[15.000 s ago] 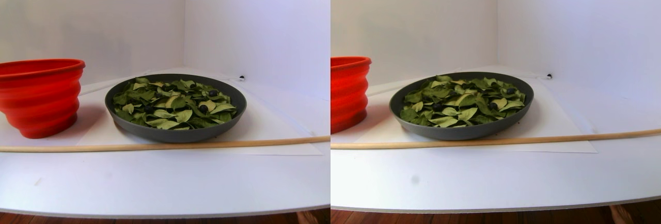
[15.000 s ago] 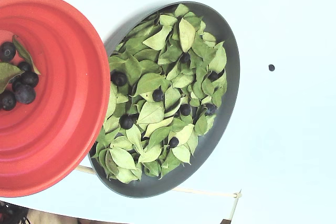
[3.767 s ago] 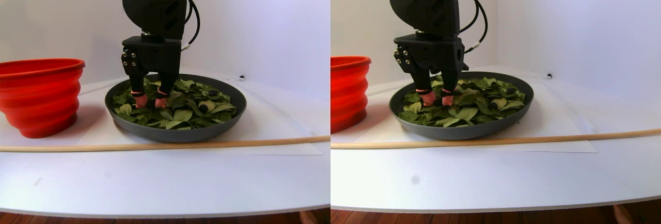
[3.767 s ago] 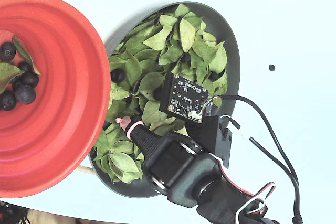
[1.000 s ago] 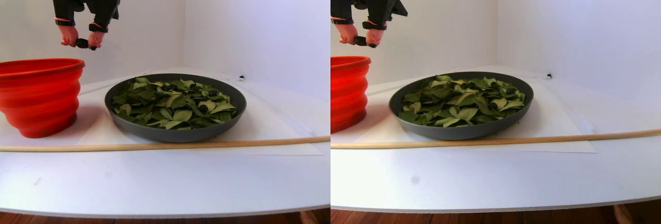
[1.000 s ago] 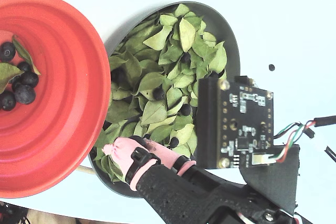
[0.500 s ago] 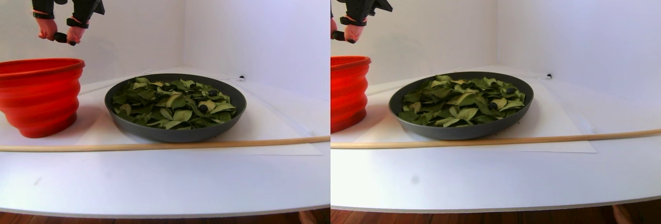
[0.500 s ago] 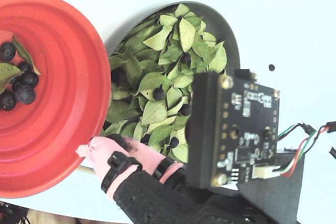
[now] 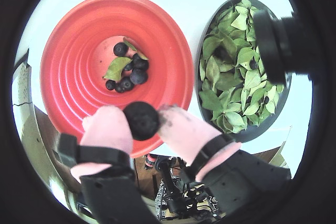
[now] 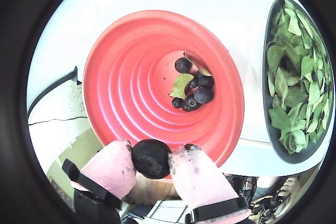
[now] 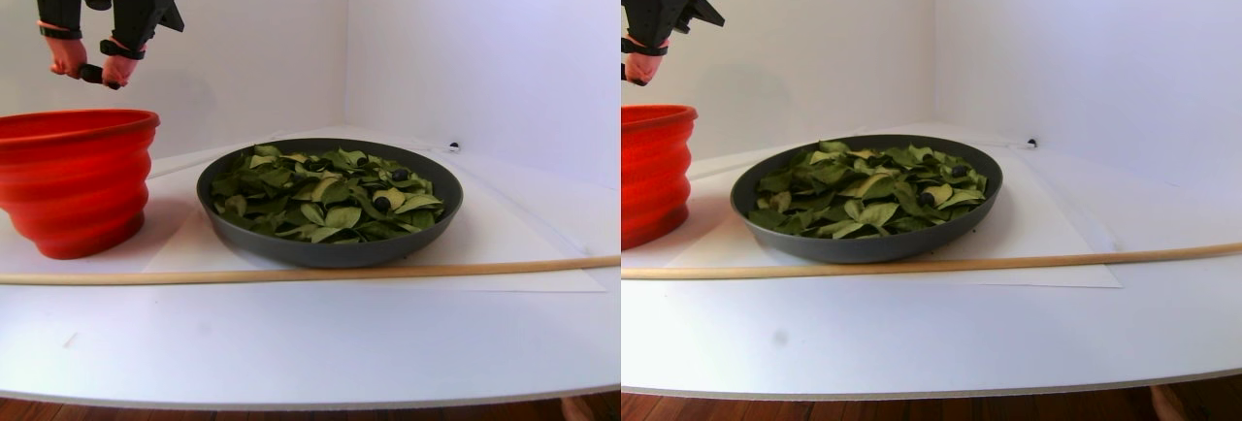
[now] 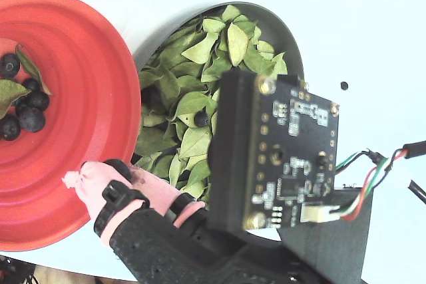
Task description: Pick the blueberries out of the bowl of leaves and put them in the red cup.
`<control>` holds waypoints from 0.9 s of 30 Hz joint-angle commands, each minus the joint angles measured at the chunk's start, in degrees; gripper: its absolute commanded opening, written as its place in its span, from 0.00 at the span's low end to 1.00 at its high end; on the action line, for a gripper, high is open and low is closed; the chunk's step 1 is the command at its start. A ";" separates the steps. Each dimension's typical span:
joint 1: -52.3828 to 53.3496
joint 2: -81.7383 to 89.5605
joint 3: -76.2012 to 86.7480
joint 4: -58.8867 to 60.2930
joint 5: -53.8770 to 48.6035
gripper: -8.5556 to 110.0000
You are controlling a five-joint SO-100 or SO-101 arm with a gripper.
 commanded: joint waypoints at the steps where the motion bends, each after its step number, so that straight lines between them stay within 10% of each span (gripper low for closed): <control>1: -1.49 0.18 -0.62 -0.88 0.70 0.20; 27: 9.14 1.67 -2.46 1.85 -6.68 0.22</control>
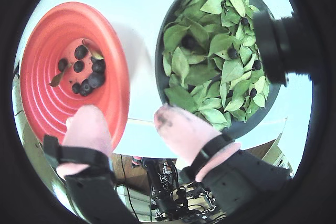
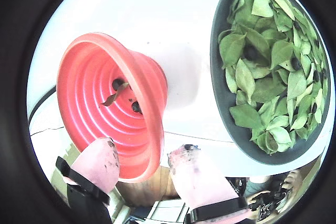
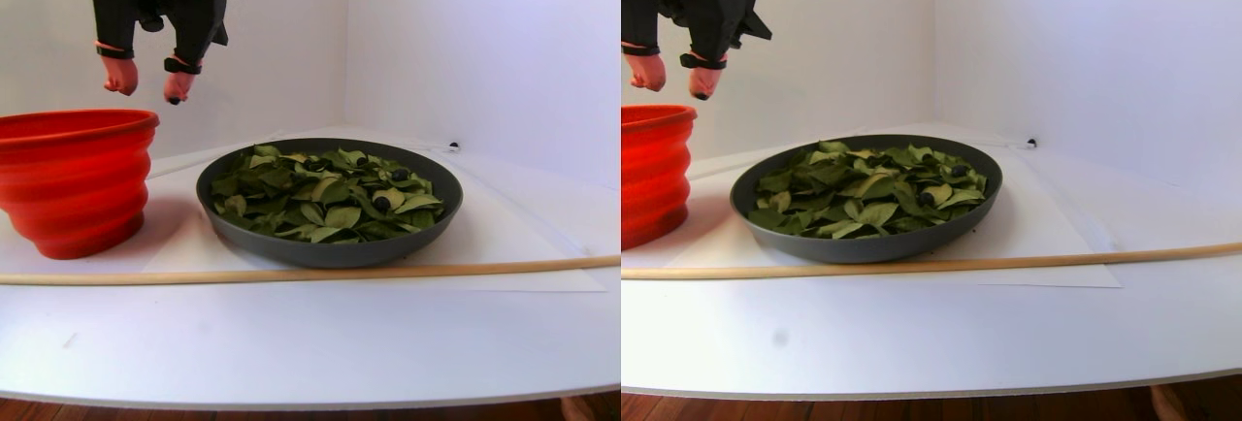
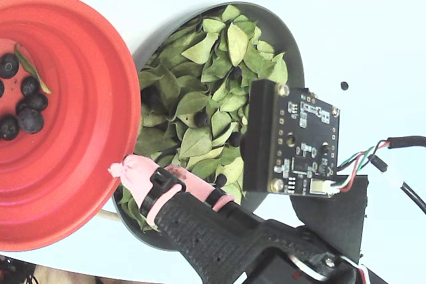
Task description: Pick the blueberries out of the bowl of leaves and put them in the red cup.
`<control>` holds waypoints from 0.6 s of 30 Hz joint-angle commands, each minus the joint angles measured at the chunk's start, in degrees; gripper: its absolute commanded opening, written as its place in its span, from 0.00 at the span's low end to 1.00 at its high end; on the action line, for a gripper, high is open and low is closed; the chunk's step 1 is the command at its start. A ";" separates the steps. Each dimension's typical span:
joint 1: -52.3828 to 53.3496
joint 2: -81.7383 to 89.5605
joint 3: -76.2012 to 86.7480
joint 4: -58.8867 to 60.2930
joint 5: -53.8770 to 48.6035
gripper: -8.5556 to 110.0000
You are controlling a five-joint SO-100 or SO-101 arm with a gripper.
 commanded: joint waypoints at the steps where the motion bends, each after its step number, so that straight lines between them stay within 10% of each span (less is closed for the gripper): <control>1: 0.44 2.64 -2.46 0.35 -1.32 0.22; 18: 5.19 4.48 -3.34 3.34 -7.21 0.21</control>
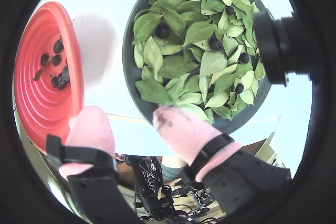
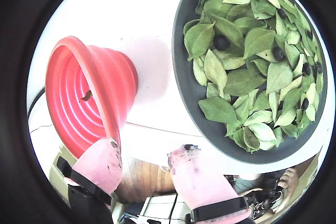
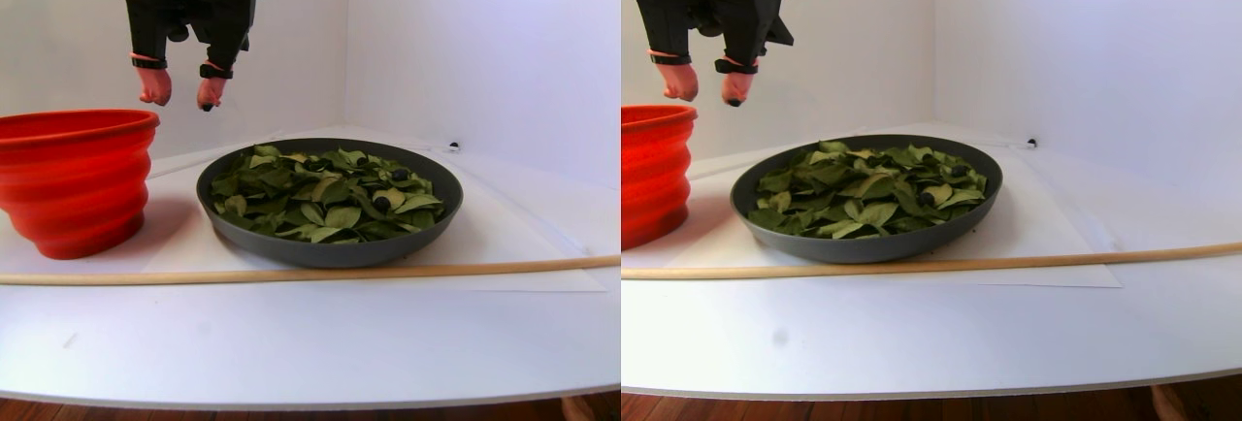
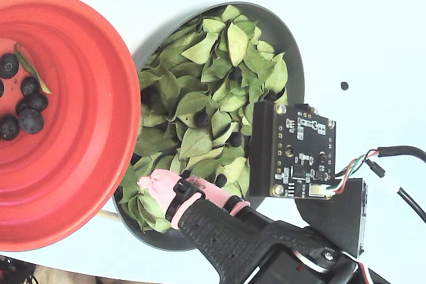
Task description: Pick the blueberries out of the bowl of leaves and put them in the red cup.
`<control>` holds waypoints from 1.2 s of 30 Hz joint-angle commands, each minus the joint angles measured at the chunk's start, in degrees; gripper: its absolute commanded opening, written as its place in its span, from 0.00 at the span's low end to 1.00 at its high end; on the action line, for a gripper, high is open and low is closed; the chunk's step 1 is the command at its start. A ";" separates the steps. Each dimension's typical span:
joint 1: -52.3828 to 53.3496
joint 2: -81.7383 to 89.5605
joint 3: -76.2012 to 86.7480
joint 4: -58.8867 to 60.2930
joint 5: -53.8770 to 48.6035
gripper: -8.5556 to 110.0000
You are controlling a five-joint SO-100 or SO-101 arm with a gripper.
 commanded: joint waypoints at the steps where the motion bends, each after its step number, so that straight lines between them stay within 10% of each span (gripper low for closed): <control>1: 1.05 4.48 -3.43 0.09 -1.49 0.21; 36: 14.77 -5.01 -6.50 -7.29 -14.06 0.21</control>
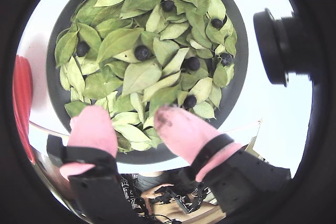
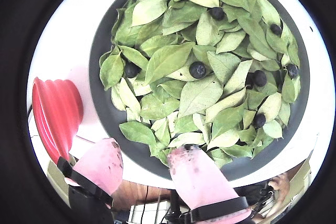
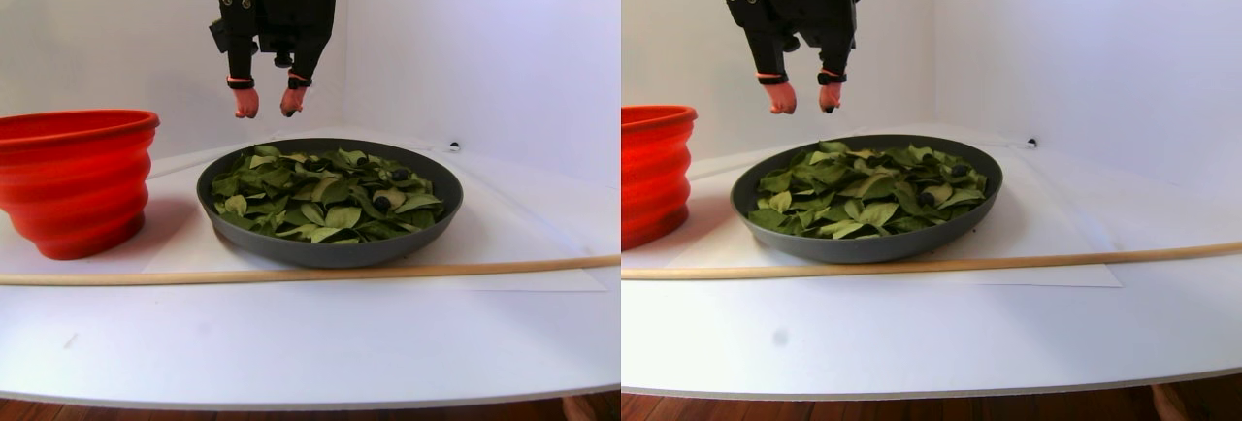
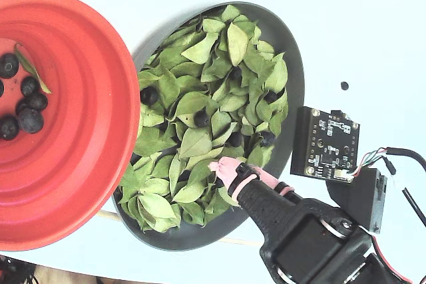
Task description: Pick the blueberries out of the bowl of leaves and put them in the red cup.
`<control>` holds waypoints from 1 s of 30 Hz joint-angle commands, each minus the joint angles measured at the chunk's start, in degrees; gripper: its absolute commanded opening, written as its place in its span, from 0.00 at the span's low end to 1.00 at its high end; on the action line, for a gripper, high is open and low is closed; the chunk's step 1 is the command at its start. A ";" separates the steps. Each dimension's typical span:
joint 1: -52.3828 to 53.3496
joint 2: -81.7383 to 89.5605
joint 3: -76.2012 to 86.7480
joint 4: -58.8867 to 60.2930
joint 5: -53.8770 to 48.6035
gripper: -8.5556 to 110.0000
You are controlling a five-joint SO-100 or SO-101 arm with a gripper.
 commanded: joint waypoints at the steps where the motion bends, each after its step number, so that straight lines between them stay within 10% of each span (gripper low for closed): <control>1: 0.97 -0.18 -3.60 -2.02 -0.44 0.21; 30: 2.81 -14.77 -7.73 -12.92 0.18 0.21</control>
